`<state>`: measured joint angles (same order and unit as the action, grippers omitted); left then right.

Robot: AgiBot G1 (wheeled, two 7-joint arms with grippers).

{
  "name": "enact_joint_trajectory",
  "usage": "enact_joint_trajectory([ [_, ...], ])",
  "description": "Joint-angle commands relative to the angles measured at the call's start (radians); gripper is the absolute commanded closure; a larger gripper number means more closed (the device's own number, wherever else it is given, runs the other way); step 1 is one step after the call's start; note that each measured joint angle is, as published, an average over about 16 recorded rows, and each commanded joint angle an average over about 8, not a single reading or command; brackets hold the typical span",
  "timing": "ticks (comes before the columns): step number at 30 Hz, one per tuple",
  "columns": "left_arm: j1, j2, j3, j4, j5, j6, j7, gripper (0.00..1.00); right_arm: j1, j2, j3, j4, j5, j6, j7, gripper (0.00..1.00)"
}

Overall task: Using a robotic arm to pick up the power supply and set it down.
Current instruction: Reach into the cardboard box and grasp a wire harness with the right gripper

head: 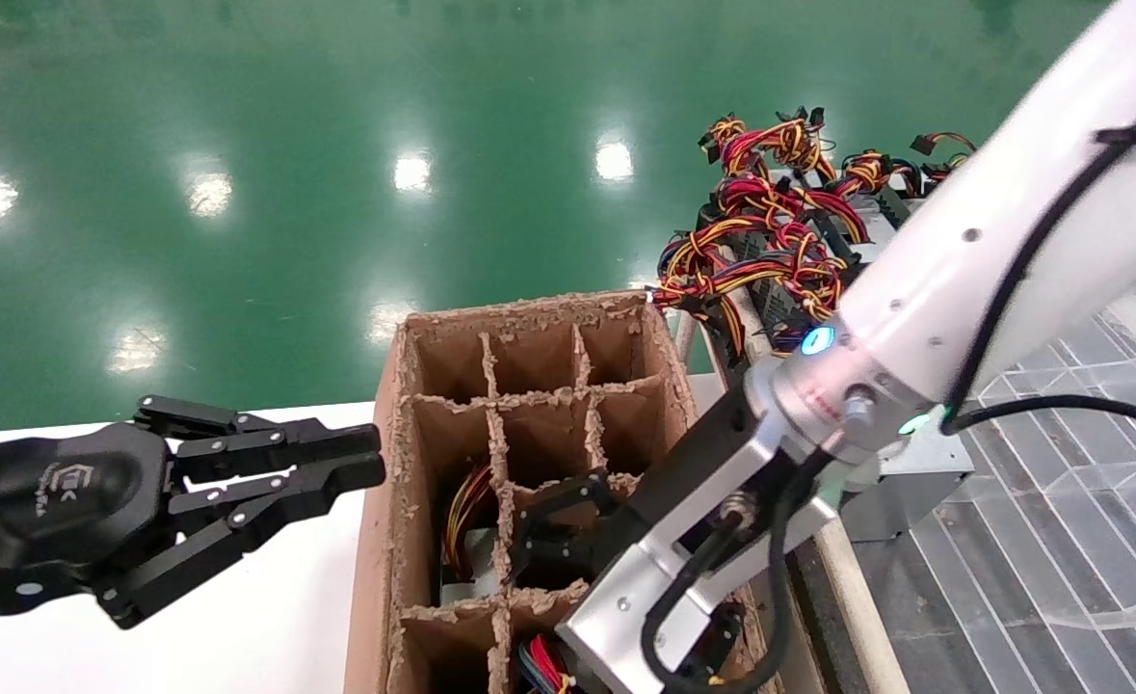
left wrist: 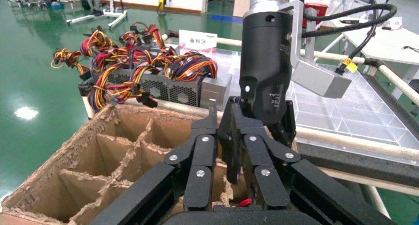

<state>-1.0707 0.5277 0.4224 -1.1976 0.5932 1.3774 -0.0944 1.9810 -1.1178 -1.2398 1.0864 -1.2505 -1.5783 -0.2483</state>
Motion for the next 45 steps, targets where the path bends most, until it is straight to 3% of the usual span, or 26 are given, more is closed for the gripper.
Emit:
enact_joint_trajectory([
  [1, 0.000, 0.000, 0.000, 0.000, 0.000, 0.000, 0.000, 1.00, 0.009, -0.017, -0.022, -0.014, 0.003, 0.001, -0.018, 1.00],
  [17, 0.000, 0.000, 0.000, 0.000, 0.000, 0.000, 0.000, 1.00, 0.039, -0.101, -0.101, -0.057, 0.004, 0.021, -0.094, 1.00],
  [40, 0.000, 0.000, 0.000, 0.000, 0.000, 0.000, 0.000, 1.00, 0.084, -0.110, -0.185, -0.015, 0.017, 0.007, -0.101, 1.00],
  [42, 0.000, 0.000, 0.000, 0.000, 0.000, 0.000, 0.000, 1.00, 0.088, -0.109, -0.196, -0.013, 0.026, 0.006, -0.104, 0.94],
  [45, 0.000, 0.000, 0.000, 0.000, 0.000, 0.000, 0.000, 1.00, 0.095, -0.107, -0.211, -0.010, 0.039, 0.007, -0.106, 0.59],
])
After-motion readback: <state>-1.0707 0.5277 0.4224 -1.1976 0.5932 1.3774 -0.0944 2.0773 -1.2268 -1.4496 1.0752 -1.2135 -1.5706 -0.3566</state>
